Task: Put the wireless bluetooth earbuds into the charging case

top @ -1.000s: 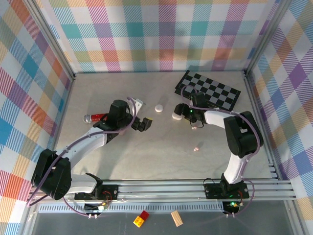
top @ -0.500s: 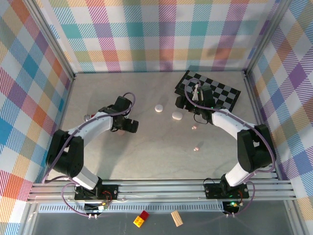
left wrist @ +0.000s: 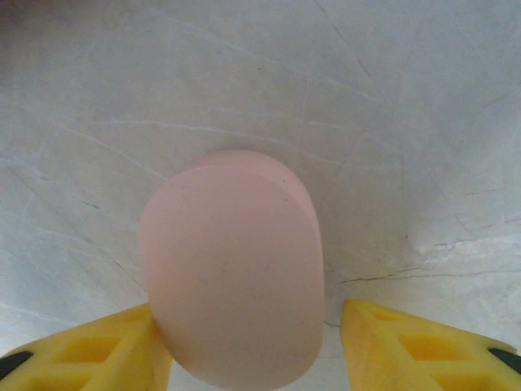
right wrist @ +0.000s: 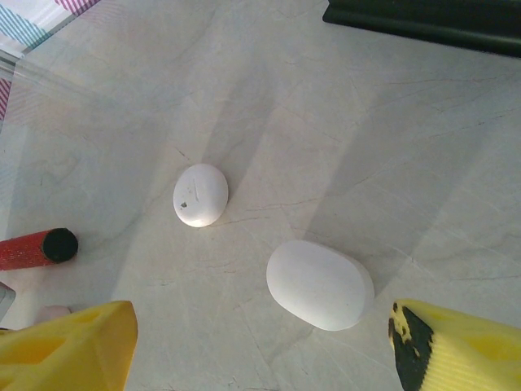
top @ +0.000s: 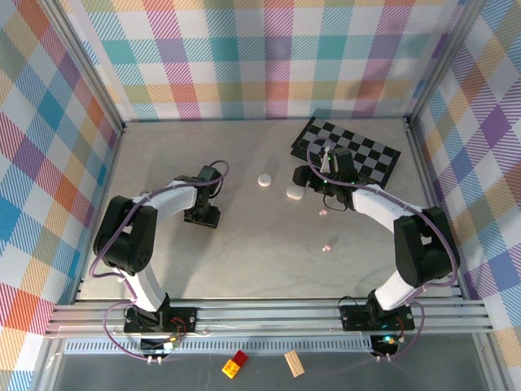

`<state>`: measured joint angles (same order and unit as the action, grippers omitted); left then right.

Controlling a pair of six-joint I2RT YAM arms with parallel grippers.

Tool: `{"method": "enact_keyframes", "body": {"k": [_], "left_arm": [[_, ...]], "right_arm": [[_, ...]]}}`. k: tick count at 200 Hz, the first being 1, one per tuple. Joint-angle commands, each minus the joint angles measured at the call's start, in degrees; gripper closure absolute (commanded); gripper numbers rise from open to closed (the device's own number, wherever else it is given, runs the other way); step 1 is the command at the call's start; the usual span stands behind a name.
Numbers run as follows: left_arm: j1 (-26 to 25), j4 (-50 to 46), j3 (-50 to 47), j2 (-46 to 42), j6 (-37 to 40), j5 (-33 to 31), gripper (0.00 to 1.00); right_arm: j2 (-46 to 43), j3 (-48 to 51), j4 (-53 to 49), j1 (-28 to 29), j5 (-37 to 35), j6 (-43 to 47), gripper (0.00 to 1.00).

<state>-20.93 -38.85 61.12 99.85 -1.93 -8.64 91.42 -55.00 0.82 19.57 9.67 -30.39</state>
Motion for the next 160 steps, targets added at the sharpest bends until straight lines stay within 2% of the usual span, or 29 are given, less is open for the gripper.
{"method": "enact_keyframes", "body": {"k": [1, 13, 45, 91, 114, 160], "left_arm": [[0.4, -1.0, 1.7, -0.1, 0.1, 0.2, 0.53], [0.4, -0.8, 1.6, 0.0, 0.3, 0.1, 0.57], [0.4, 0.6, 1.0, -1.1, 1.3, 0.2, 0.6], [-2.1, 6.7, -0.1, -5.2, 5.5, 1.6, 0.6], [-3.9, 10.8, -1.1, -7.5, 7.9, 4.3, 0.6], [-7.3, 19.9, -4.5, -13.8, 13.6, 13.7, 0.61]], "right_arm": [[-1.6, 0.8, 0.1, 0.6, 1.2, 0.6, 0.2], [-1.8, 0.8, 0.1, 0.6, 1.4, 0.4, 0.2], [-3.2, 1.2, -0.4, 0.6, 2.6, 0.2, 0.2], [-6.5, 2.9, -2.1, 0.6, 6.8, 0.3, 0.2], [-8.5, 3.7, -2.9, 0.6, 10.1, -0.1, 0.2], [-9.2, 1.0, -7.9, 0.6, 19.2, -1.2, 0.2]]}}
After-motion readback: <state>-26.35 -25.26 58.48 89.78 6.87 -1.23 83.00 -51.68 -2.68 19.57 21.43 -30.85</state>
